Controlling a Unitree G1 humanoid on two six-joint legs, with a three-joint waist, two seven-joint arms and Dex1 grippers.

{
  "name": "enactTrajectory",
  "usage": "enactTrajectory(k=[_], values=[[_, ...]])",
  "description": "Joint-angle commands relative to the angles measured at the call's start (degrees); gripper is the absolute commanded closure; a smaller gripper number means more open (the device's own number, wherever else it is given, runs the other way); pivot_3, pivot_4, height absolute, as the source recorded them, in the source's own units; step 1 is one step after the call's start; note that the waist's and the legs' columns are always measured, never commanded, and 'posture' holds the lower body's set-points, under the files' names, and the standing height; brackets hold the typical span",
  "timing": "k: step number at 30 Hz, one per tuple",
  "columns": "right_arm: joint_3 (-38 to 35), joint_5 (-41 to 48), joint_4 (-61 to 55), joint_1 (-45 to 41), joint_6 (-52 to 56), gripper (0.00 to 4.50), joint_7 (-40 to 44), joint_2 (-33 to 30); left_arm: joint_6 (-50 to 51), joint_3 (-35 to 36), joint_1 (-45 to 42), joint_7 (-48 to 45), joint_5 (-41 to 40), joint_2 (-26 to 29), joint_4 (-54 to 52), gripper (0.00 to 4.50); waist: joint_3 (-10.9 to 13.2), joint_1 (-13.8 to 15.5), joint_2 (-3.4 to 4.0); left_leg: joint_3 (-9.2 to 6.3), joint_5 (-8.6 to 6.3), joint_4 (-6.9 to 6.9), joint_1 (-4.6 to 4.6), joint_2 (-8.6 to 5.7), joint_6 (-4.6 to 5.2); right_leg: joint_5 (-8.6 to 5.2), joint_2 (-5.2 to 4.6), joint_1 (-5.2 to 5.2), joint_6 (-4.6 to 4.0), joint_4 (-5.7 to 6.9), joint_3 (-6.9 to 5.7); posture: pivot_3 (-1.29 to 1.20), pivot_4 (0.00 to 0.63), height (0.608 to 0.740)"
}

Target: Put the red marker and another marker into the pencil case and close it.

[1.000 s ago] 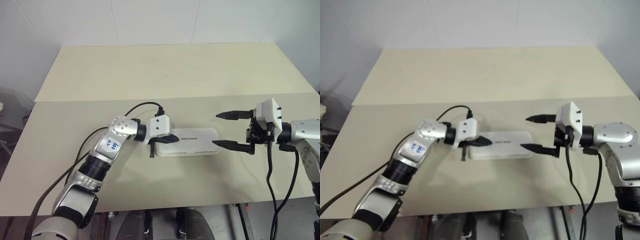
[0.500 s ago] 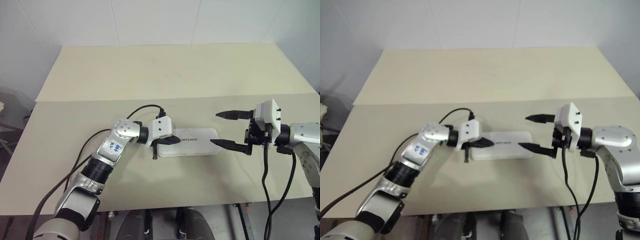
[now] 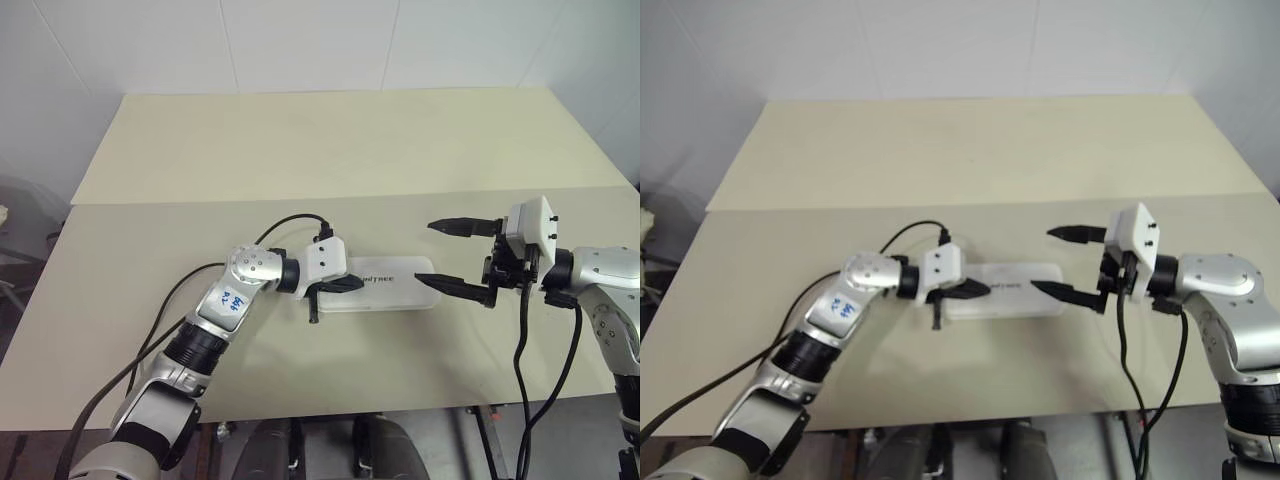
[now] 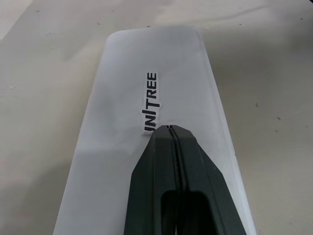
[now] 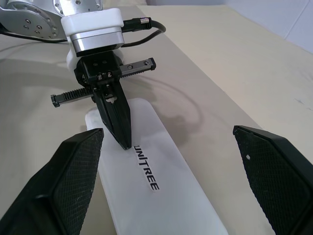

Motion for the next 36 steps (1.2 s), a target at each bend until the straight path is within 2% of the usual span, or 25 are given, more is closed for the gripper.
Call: enactTrajectory(k=[1, 3, 4, 8, 13, 16, 18, 21, 23, 27, 36], values=[[0.04, 0.22, -0.51, -1.49, -0.65, 0.0, 0.39, 0.69, 2.15, 7.36, 1.54, 3.4, -7.6, -3.34, -3.4, 4.47, 0.01, -0.07, -0.01, 0.0, 0.0, 0.0, -0.02, 0.0, 0.01, 0.01, -0.01, -0.02, 0.0, 0.01, 0.01, 0.0, 0.15, 0.74], [0.37, -0.03, 0.39, -1.85, -1.07, 0.0, 0.77, 1.03, 1.82, 10.04, 2.94, 4.93, -9.41, -3.97, -5.85, 4.47, 0.01, -0.07, -0.01, -0.02, 0.02, 0.01, -0.09, 0.01, 0.01, 0.01, -0.01, -0.09, 0.0, 0.01, 0.0, 0.0, 0.15, 0.74], [0.61, -0.39, 1.01, -2.11, -1.46, 0.0, 1.12, 1.09, 4.18, 11.03, 4.14, 4.98, -10.6, -3.25, -7.49, 4.47, 0.01, -0.18, -0.01, -0.01, 0.03, 0.0, -0.11, 0.01, -0.01, 0.01, 0.0, -0.11, 0.0, 0.01, -0.01, 0.0, 0.15, 0.74], [0.3, -1.56, 4.16, -3.56, -3.03, 0.0, 1.54, 1.42, 3.3, 14.15, 8.09, 6.44, -11.15, -0.34, -11.02, 4.47, 0.01, -0.33, -0.01, 0.02, 0.08, -0.06, -0.08, 0.01, -0.13, 0.01, 0.04, -0.1, 0.0, -0.02, -0.03, 0.0, 0.15, 0.74], [0.46, -2.6, 6.72, -3.36, -4.89, 0.0, 2.11, 2.17, 1.7, 19.07, 13.56, 1.53, -16.99, 4.8, -15.21, 4.47, 0.01, -0.33, 0.0, 0.02, 0.04, -0.04, -0.09, 0.01, -0.08, 0.01, 0.03, -0.1, 0.0, -0.02, -0.01, 0.0, 0.15, 0.74], [-0.97, -4.05, 9.57, -2.42, -6.69, 0.0, 0.89, 2.46, -1.24, 21.06, 15.51, 1.64, -16.6, 7.03, -14.99, 3.85, 0.01, -0.07, 0.0, 0.01, -0.06, -0.06, -0.07, 0.01, -0.24, 0.01, 0.0, -0.1, 0.0, -0.03, -0.01, 0.0, 0.15, 0.74], [-1.75, -4.2, 10.1, -1.44, -7.27, 0.0, 0.4, 2.56, -2.48, 21.96, 16.59, 1.56, -16.87, 7.84, -14.96, 3.27, 0.01, 0.03, 0.0, 0.01, -0.15, -0.05, -0.08, 0.01, -0.35, 0.01, -0.01, -0.09, -0.01, -0.05, -0.02, 0.0, 0.15, 0.74], [-2.69, -4.32, 9.52, 0.84, -7.48, 0.0, -0.38, 2.49, -5.17, 24.35, 18.62, 0.42, -18.61, 8.79, -15.63, 2.12, 0.01, -0.11, 0.0, 0.03, -0.16, -0.08, -0.08, 0.0, -0.38, 0.01, -0.03, -0.09, -0.01, -0.1, -0.01, 0.0, 0.15, 0.74], [-4.16, -3.87, 8.65, 3.36, -7.75, 0.0, -1.56, 2.86, -6.32, 27.71, 20.84, -0.7, -21.75, 9.56, -17.21, 1.53, 0.01, -0.14, 0.0, 0.03, -0.16, -0.12, -0.09, 0.0, -0.4, 0.01, -0.03, -0.11, -0.01, -0.12, -0.02, 0.0, 0.15, 0.74], [-5.99, -3.32, 7.72, 6.52, -8.32, 0.0, -1.78, 2.9, -5.76, 30.1, 23.1, -0.69, -24.56, 10.71, -18.14, 0.1, 0.01, -0.21, 0.0, 0.06, -0.18, -0.13, -0.08, 0.03, -0.46, -0.01, -0.02, -0.1, -0.03, -0.15, -0.06, 0.0, 0.15, 0.74], [-7.42, -4.16, 7.92, 8.35, -11.09, 0.0, 0.82, 1.21, -3.23, 28.38, 21.55, 0.07, -26.49, 10.89, -17.87, 0.04, 0.01, -0.15, 0.0, 0.07, -0.25, -0.12, -0.01, 0.06, -0.36, 0.03, 0.0, -0.07, -0.04, -0.1, -0.05, 0.0, 0.15, 0.74]])
